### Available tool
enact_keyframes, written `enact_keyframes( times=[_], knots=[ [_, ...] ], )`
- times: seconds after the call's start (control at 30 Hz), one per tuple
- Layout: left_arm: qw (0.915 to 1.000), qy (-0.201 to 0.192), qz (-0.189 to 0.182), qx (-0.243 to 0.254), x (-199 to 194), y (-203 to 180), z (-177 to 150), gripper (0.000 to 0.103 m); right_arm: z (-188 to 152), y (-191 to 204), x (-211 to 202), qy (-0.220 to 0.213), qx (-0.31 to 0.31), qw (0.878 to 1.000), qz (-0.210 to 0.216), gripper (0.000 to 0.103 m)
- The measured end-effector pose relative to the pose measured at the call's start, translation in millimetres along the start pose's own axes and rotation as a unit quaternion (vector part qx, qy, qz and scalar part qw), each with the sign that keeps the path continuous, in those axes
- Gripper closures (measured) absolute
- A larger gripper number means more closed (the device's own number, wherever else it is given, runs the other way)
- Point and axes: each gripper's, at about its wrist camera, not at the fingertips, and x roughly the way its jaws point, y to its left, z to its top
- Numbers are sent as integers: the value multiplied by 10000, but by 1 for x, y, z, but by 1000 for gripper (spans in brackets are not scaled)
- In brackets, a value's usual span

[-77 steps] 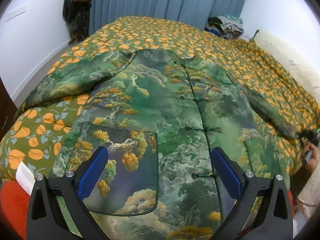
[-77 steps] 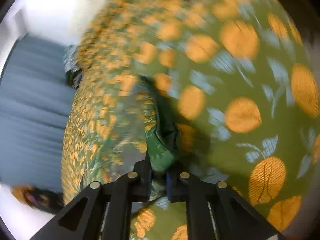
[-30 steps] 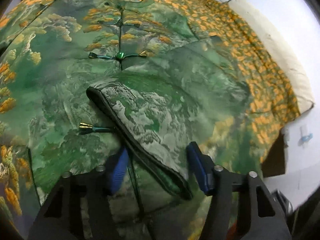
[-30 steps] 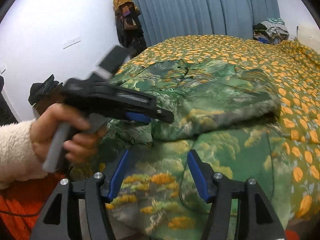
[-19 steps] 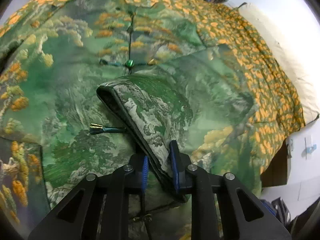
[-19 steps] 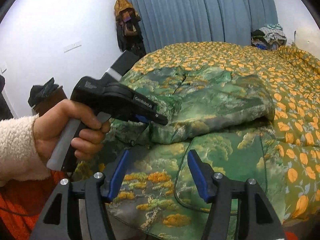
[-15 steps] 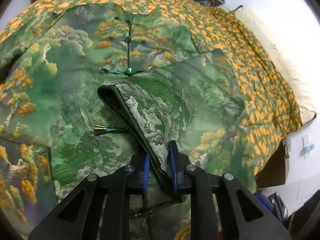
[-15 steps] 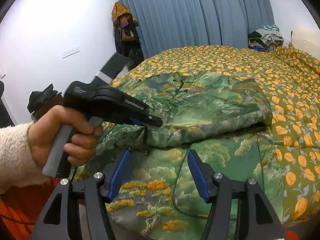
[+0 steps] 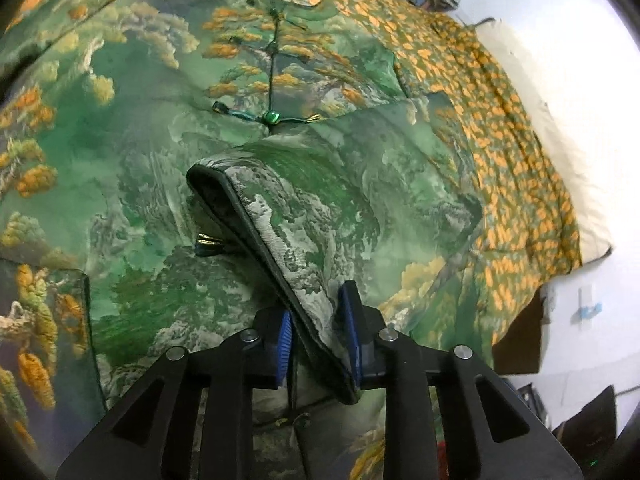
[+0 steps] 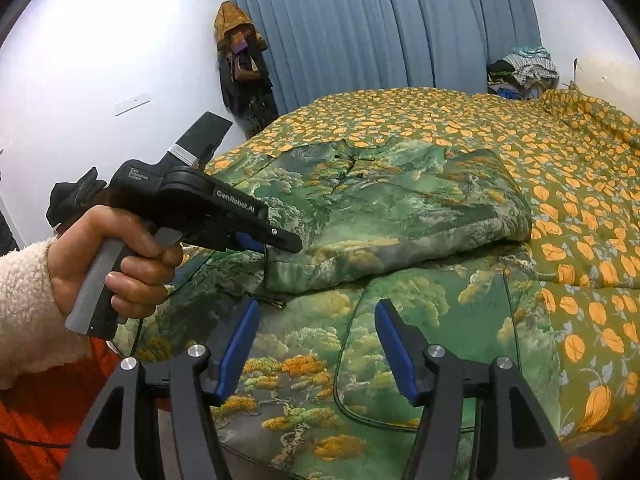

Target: Fold large clothes

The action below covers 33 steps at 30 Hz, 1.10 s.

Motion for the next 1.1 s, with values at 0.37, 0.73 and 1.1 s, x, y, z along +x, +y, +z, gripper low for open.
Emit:
enact_keyframes(
  times=[0.37,0.73,1.1],
  knots=[
    [9954,57,774,570,-38,-45,2,96,22,-28,-9,-74,85,9998,-193,42],
    [9897,-993,945,423,-30,20,110,96,151,-170,91,523,268,9939,-932,62],
    [9895,-923,1004,477,32,59,104,91,127,-219,217,1724,884,9778,-794,65]
  ],
)
